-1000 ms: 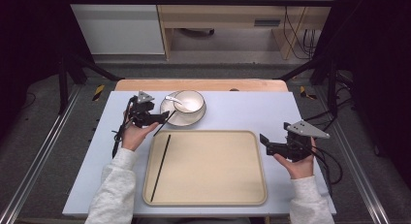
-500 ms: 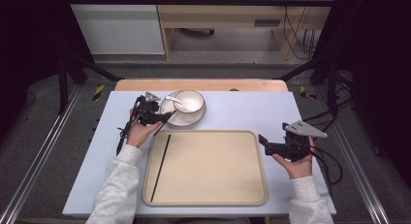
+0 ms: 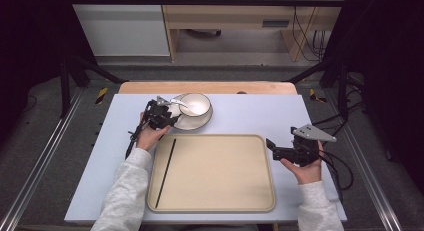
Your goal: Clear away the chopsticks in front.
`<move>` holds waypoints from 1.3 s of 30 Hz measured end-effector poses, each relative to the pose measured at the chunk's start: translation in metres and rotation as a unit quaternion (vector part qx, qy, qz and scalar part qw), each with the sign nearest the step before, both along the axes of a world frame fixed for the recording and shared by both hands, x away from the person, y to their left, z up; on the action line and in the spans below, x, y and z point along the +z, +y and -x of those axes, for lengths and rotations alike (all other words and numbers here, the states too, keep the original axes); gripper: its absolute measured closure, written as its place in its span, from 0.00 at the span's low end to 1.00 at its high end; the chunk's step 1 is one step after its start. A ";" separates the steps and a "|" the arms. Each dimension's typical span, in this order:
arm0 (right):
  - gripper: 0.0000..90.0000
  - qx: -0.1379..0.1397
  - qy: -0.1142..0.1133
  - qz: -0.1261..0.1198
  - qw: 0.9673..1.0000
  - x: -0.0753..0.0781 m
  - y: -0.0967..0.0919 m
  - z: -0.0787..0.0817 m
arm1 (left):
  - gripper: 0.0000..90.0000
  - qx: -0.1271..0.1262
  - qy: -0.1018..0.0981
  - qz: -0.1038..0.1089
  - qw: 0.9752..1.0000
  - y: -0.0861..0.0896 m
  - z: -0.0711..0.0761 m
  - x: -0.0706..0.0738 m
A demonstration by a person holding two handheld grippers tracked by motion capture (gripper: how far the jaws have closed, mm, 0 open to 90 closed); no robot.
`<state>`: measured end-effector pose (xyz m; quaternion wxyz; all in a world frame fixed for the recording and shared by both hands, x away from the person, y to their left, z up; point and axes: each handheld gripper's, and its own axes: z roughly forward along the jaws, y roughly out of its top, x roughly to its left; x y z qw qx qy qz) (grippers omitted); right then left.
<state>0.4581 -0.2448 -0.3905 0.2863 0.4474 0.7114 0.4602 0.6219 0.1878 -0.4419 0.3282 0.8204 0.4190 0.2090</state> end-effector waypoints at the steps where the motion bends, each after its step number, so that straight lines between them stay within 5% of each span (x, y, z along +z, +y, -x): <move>1: 0.06 0.000 0.000 0.000 1.000 0.000 0.000 0.000 | 0.70 0.000 0.000 0.002 1.000 -0.002 -0.001 0.000; 19: 0.06 -0.001 -0.001 0.000 1.000 0.001 -0.001 0.000 | 0.89 0.006 0.023 -0.005 1.000 -0.010 -0.012 -0.013; 39: 0.06 -0.002 -0.003 0.000 1.000 0.001 -0.001 0.001 | 0.95 0.029 0.040 -0.002 0.999 -0.003 -0.006 -0.005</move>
